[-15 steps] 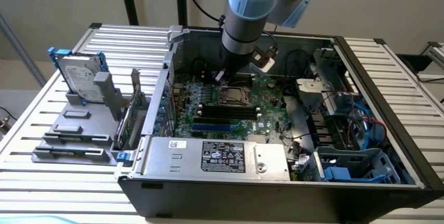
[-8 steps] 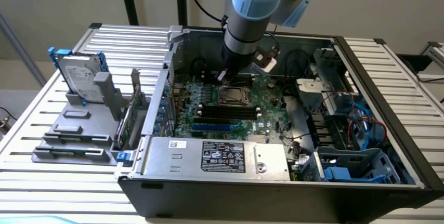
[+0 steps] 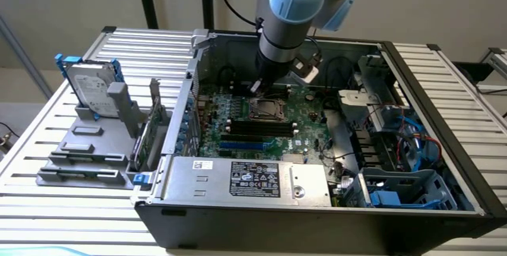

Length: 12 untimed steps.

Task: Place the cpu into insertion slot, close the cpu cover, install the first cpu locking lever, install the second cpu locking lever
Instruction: 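Install the first cpu locking lever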

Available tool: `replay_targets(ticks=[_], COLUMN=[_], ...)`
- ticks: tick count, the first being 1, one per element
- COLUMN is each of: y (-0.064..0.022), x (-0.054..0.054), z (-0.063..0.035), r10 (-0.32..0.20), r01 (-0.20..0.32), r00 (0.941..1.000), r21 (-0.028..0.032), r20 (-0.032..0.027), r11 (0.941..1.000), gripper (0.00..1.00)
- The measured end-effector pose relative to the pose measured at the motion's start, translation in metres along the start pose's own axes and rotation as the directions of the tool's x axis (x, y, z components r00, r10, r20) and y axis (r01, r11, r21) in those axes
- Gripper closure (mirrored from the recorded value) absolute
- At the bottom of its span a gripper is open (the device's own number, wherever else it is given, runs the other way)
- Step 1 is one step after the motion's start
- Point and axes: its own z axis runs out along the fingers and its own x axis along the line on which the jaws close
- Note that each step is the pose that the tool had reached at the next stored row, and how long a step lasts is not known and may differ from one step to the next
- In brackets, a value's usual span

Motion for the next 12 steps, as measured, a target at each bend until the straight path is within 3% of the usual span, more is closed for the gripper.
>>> replay_targets(ticks=[5,12], y=[0.0031,0.0082], x=[0.0023,0.0052], z=[0.0003,0.0024], r10=[0.002,0.003], r01=[-0.002,-0.003], r00=[1.0,1.0], r21=[0.0031,0.0029], r20=[0.0049,0.0089], r11=[1.0,1.0], gripper=[0.89,0.89])
